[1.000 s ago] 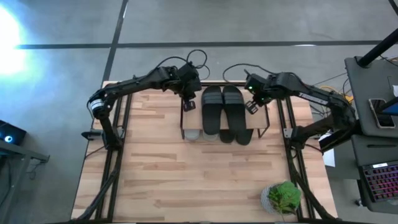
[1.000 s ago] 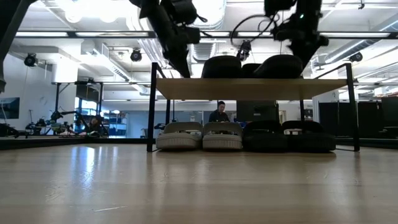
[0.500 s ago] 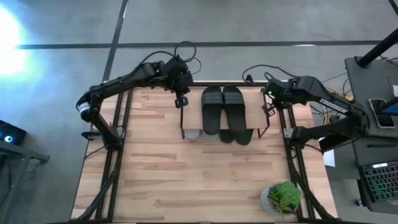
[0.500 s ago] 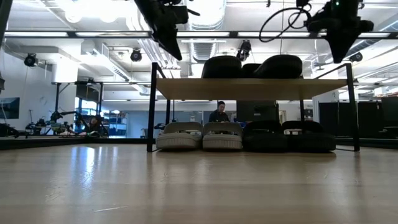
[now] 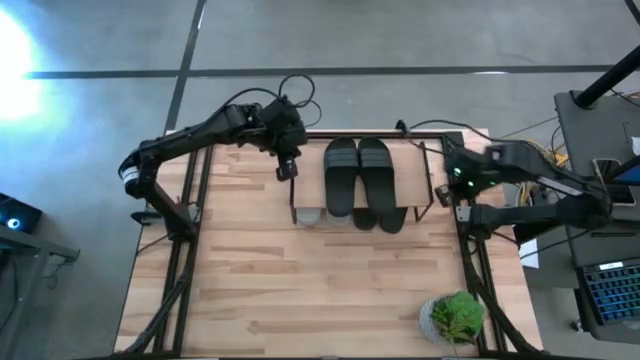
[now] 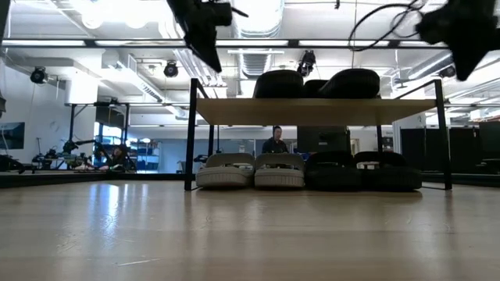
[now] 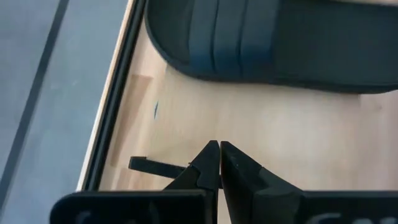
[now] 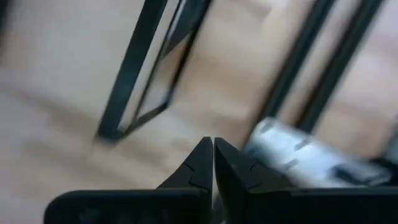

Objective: Pick and place slides into the shelf
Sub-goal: Adjust the black slippers under the shelf

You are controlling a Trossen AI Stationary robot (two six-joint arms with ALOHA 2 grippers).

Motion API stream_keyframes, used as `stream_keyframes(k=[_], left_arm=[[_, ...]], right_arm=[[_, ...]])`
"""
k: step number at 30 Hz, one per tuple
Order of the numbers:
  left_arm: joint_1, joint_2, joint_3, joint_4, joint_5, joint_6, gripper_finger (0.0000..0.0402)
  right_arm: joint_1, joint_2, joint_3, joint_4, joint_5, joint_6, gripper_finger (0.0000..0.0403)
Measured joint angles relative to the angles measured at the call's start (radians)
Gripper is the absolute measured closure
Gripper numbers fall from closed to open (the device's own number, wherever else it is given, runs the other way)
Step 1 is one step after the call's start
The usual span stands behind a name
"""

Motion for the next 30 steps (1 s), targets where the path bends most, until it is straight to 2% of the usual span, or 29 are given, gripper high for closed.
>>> stream_keyframes(k=[5,9,11,15,17,21,23,27,30], left_arm=[[-0.053,-0.023,0.001,0.020,0.082,0.000,0.0402],[-0.144,-0.029,0.001,0.043,0.156,0.010,0.0402],[-0.203,-0.029,0.001,0.043,0.171,0.025,0.0402],[-0.347,-0.008,0.001,0.068,0.176,0.027,0.0402],[-0.416,0.008,0.000,0.085,0.102,0.027,0.0402],[-0.508,0.016,-0.020,0.086,-0.208,0.016,0.0402],[-0.532,0.006,-0.046,0.107,-0.318,-0.038,0.0402],[-0.577,-0.035,-0.110,0.173,-0.389,-0.146,0.0402],[-0.620,-0.069,-0.164,0.229,-0.507,-0.178,0.0402]], right_arm=[[0.187,-0.146,-0.094,-0.002,-0.181,0.245,0.0394],[0.367,-0.191,-0.201,0.002,-0.241,0.396,0.0394],[0.435,-0.196,-0.241,0.031,-0.259,0.430,0.0394],[0.520,-0.193,-0.298,0.220,-0.302,0.440,0.0394],[0.544,-0.191,-0.321,0.337,-0.296,0.459,0.0394],[0.576,-0.154,-0.373,0.507,-0.262,0.470,0.0394],[0.603,-0.130,-0.393,0.565,-0.225,0.463,0.0394],[0.694,-0.103,-0.399,0.651,-0.052,0.431,0.0394],[0.779,-0.094,-0.381,0.665,0.133,0.452,0.0394]])
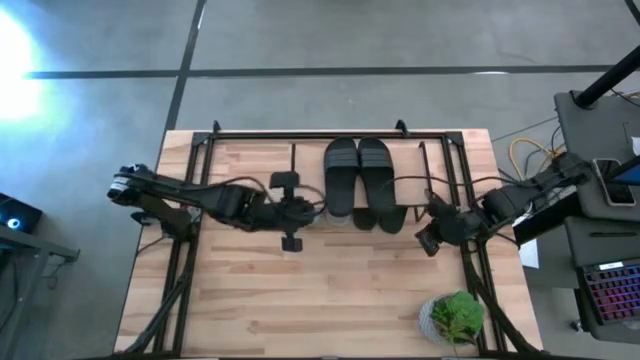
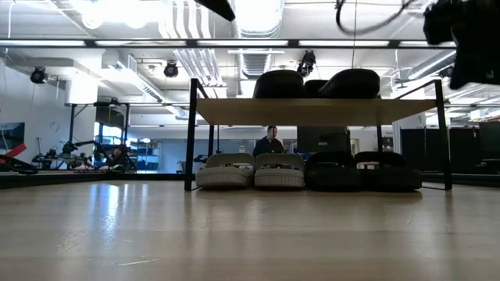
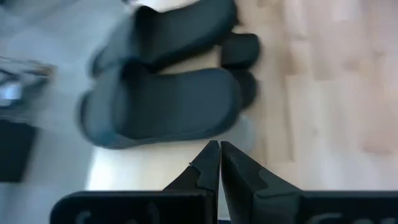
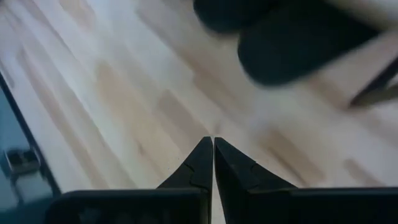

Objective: Pick and place slides into the shelf
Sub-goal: Adjust the black slippers under the shelf

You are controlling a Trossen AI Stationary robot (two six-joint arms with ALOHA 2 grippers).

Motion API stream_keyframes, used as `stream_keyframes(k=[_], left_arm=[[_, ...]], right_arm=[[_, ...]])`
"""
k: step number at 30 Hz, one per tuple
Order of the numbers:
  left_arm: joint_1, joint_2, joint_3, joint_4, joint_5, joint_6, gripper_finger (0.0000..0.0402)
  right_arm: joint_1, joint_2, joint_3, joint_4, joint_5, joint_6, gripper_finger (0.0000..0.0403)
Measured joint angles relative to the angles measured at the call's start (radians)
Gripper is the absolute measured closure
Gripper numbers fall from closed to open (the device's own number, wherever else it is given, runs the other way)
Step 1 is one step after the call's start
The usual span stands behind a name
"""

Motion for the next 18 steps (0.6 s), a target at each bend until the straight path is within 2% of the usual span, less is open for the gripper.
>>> stream_keyframes(k=[3,7,13,18], left_arm=[[-0.035,-0.024,-0.049,0.047,-0.131,-0.005,0.0402],[-0.061,-0.050,-0.099,0.106,-0.227,-0.007,0.0402],[-0.068,-0.087,-0.188,0.210,-0.264,-0.026,0.0402],[-0.071,-0.107,-0.280,0.221,-0.281,-0.027,0.0402]], right_arm=[[0.094,0.011,0.015,0.003,0.149,0.087,0.0394],[0.210,0.063,0.019,0.022,0.246,0.285,0.0394],[0.289,0.251,0.017,0.040,0.253,0.545,0.0394],[0.290,0.429,0.032,0.143,0.345,0.514,0.0394]])
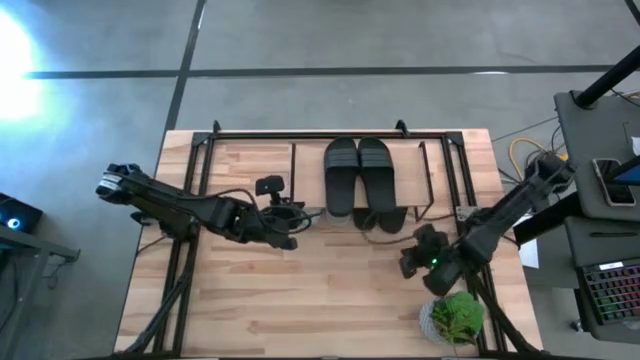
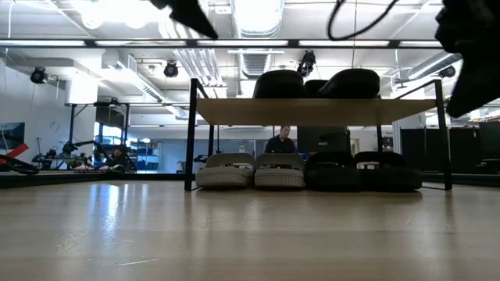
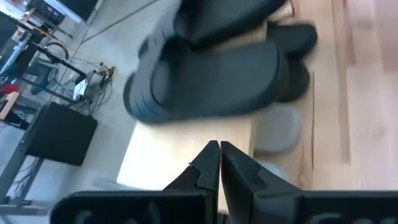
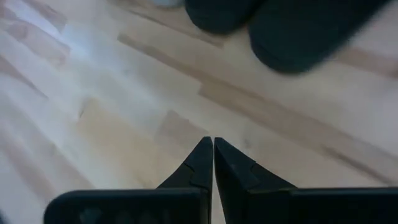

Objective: Pick and place slides into the shelf
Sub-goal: Adjust the black slippers under the shelf

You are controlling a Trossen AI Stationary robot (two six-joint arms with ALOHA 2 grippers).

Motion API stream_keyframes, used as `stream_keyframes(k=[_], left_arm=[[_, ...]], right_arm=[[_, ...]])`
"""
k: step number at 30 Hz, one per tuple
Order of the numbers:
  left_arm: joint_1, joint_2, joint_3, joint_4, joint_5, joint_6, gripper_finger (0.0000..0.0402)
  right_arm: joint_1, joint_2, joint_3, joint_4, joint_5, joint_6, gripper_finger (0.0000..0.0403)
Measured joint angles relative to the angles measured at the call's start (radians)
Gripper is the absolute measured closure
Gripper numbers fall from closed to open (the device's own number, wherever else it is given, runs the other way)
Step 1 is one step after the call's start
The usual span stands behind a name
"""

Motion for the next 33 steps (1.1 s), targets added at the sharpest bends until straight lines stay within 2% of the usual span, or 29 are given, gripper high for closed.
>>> stream_keyframes(k=[4,8,13,17,24,28,33], left_arm=[[-0.007,-0.003,-0.062,0.000,0.000,0.000,0.0402],[-0.025,-0.003,-0.099,0.002,-0.012,-0.004,0.0402],[-0.044,-0.003,-0.156,0.001,-0.143,-0.005,0.0402],[-0.051,-0.004,-0.211,0.001,-0.156,-0.006,0.0402],[-0.051,-0.004,-0.293,0.009,-0.149,-0.058,0.0402],[-0.051,-0.004,-0.333,0.033,-0.147,-0.060,0.0402],[-0.051,-0.010,-0.376,0.056,-0.146,-0.057,0.0402]], right_arm=[[0.000,0.150,0.046,0.010,0.095,-0.044,0.0394],[0.000,0.293,0.090,0.009,0.147,-0.071,0.0394],[-0.009,0.468,0.126,0.011,0.179,-0.046,0.0394],[-0.020,0.575,0.152,0.010,0.195,0.012,0.0394],[-0.108,0.606,0.175,0.018,0.228,0.058,0.0394],[-0.183,0.602,0.179,0.062,0.245,-0.050,0.0394],[-0.265,0.607,0.168,0.197,0.216,-0.273,0.0394]])
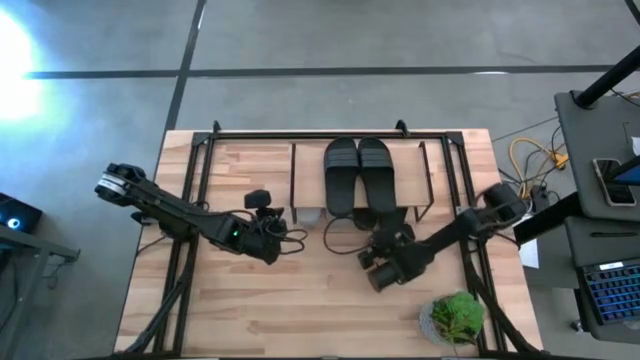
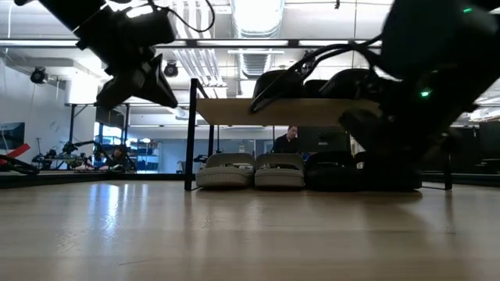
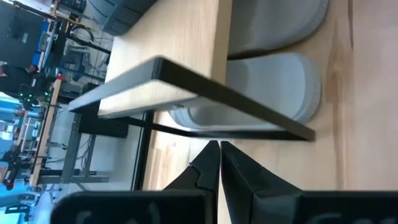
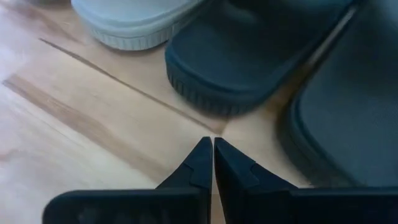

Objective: Pick and place slides into the shelf
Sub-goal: Adjust the black slippers under the shelf

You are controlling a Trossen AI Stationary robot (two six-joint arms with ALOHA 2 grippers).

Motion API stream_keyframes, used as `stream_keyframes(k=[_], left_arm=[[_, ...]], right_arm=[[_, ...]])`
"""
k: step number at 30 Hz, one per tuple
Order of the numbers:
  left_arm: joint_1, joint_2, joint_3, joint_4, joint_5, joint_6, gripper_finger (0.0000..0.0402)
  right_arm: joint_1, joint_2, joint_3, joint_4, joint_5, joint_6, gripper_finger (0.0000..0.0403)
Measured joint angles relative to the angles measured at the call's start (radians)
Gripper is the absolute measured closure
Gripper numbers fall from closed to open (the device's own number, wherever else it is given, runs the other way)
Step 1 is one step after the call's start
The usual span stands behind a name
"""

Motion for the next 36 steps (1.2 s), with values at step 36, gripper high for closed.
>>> stream_keyframes(k=[36], left_arm=[[0.001,-0.027,-0.061,0.033,-0.001,0.002,0.0402]], right_arm=[[-0.077,-0.019,-0.021,-0.143,-0.087,-0.114,0.0394]])
